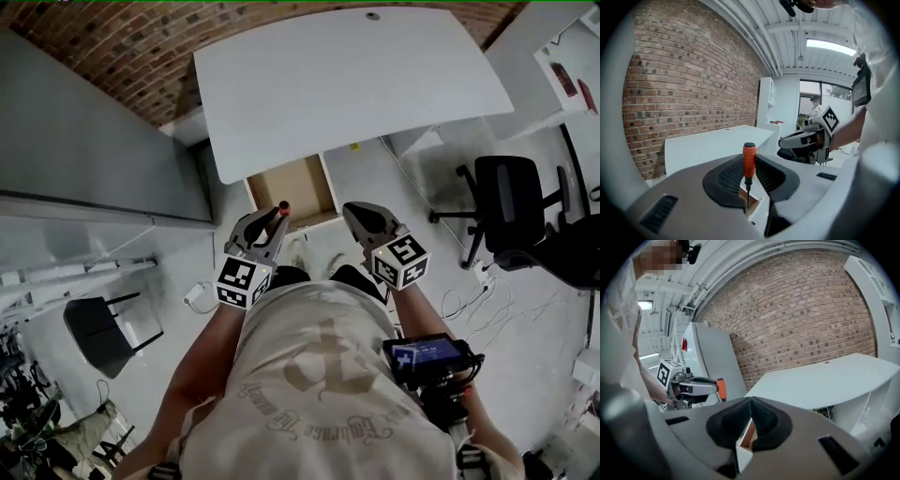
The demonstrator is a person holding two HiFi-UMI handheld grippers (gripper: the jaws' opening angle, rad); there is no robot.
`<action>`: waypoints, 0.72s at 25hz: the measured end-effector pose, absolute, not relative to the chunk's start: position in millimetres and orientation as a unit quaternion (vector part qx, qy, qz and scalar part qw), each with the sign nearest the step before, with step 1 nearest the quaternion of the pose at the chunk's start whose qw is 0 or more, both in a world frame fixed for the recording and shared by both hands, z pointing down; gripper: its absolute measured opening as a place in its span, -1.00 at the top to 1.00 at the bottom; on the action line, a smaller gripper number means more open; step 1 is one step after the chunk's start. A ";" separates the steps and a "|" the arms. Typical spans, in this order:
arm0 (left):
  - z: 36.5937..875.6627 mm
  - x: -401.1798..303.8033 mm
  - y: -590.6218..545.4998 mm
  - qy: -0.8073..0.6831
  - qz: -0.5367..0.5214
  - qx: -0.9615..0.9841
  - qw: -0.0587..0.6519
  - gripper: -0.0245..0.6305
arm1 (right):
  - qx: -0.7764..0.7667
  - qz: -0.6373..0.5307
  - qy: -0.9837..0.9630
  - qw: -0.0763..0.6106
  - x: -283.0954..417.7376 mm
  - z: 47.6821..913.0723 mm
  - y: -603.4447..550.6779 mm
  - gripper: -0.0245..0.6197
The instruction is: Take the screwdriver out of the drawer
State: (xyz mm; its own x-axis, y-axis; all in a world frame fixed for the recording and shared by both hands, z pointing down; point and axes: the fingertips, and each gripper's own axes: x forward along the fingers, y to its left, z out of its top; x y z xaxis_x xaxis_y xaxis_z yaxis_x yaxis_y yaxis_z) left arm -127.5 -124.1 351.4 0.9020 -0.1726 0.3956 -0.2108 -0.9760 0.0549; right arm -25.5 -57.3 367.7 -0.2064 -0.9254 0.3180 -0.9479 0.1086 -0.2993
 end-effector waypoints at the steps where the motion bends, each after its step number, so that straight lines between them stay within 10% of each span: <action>1: 348.1 -129.3 -123.5 -0.106 0.194 0.974 0.048 0.67 | 0.624 0.221 -0.749 0.026 -26.1 366.0 -56.6 0.85; 18: 329.5 -145.6 -120.8 -0.196 0.173 0.964 0.041 0.67 | 0.573 0.207 -0.793 0.019 -27.3 361.9 -40.9 0.85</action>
